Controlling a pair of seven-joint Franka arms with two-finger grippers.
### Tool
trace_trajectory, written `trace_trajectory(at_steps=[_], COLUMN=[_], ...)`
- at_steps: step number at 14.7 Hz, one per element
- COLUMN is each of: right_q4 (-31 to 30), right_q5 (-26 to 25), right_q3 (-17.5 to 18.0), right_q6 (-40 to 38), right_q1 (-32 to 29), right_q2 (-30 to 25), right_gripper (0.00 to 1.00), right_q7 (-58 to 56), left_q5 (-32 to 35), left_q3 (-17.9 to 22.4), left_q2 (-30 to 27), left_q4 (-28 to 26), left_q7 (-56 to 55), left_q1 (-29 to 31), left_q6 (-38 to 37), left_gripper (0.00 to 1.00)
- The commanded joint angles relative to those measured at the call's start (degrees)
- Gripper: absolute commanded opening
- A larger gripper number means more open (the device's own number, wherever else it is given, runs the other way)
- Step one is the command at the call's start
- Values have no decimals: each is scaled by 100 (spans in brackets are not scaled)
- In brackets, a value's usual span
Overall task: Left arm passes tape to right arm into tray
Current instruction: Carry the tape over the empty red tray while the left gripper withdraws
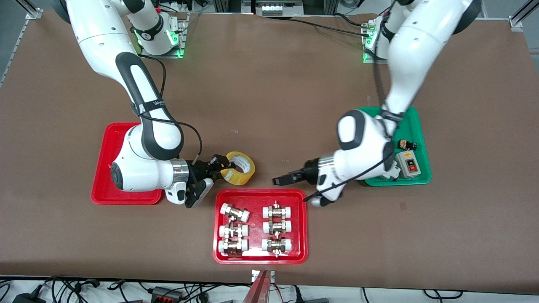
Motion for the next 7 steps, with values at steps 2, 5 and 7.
trace_trajectory(at_steps=[2,5,7], right_q4=[86,-10,-55], right_q5=[-50,-138,-130], right_q3=[-50,-103,-295], right_q6=[-165,-261,-593], right_q1=[-60,-235,-454], right_q2=[-15,-119,-286], right_gripper=[32,32,32], right_q7=[-212,-310,-135], left_q5=[1798,2274,2695], left_q3=[-16,37,37], left_q2=[-807,-1063,-1413], left_q4=[-291,113,307], left_q7=[47,38,38], left_q1=[699,797,885], left_q6=[-1638,-2957,-3783], left_gripper=[100,100,100])
